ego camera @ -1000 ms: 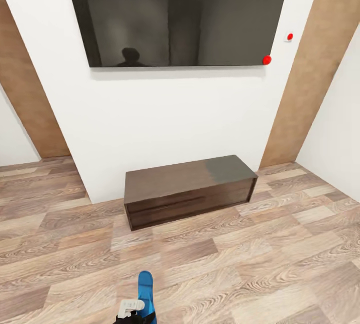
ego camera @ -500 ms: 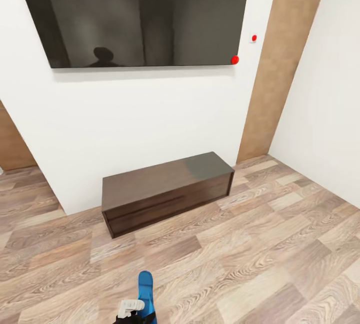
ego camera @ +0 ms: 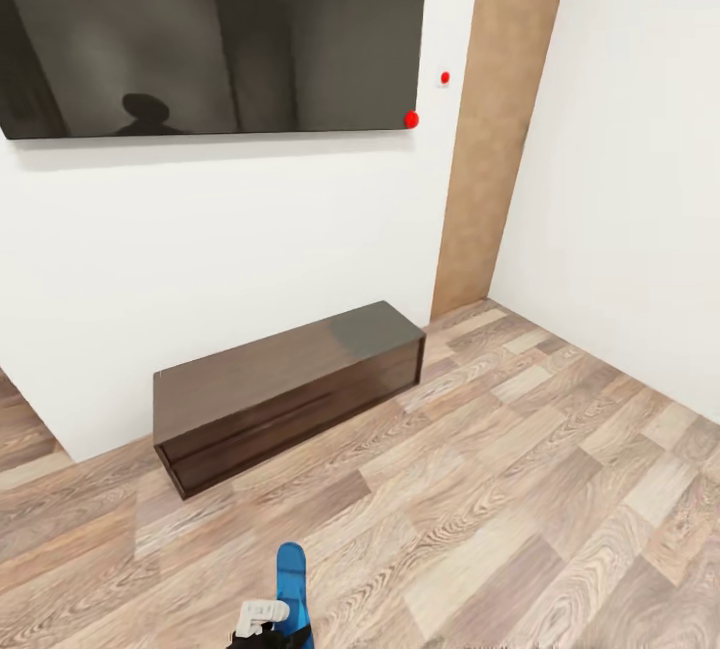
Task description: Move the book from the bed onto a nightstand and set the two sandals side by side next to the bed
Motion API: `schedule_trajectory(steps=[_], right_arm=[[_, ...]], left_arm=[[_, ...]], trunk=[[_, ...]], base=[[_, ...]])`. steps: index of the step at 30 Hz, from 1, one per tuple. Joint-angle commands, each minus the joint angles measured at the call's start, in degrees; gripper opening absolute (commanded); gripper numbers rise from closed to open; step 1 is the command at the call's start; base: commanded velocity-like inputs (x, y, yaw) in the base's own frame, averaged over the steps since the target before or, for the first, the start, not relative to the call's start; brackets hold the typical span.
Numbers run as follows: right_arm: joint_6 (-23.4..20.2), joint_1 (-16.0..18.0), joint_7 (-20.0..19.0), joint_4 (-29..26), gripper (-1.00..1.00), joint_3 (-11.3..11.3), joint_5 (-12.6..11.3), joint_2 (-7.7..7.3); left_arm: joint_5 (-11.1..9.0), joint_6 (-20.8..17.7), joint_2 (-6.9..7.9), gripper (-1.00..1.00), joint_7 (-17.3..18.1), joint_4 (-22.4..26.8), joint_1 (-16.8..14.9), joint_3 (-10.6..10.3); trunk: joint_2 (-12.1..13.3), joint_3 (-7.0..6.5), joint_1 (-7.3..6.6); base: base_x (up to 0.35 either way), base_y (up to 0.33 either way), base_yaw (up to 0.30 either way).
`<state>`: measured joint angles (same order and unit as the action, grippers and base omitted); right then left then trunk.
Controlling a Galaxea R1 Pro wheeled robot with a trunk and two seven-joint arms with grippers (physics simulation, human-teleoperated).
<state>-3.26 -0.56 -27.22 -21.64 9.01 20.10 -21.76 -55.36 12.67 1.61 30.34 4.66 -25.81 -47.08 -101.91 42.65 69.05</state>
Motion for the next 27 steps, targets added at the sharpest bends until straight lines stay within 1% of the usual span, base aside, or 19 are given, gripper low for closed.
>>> schedule_trajectory(steps=[1, 24, 27], right_arm=[[-0.3, -0.1, -0.5, -0.2, 1.00, 0.5, 0.4, 0.05], [-0.3, -0.1, -0.5, -0.2, 1.00, 0.5, 0.4, 0.05], [-0.3, -0.1, -0.5, -0.2, 1.00, 0.5, 0.4, 0.05]], left_arm=[[-0.4, 0.3, 0.03, -1.00, 0.1, 0.0, 0.0, -0.5], [-0.4, 0.3, 0.04, -1.00, 0.1, 0.0, 0.0, -0.5], [-0.4, 0.3, 0.03, -1.00, 0.1, 0.0, 0.0, -0.5]], trunk=[[0.0, 0.04, 0.00], [0.0, 0.04, 0.00], [0.0, 0.04, 0.00]], base=[[0.000, 0.000, -0.292], [0.000, 0.000, -0.292], [0.000, 0.000, -0.182]])
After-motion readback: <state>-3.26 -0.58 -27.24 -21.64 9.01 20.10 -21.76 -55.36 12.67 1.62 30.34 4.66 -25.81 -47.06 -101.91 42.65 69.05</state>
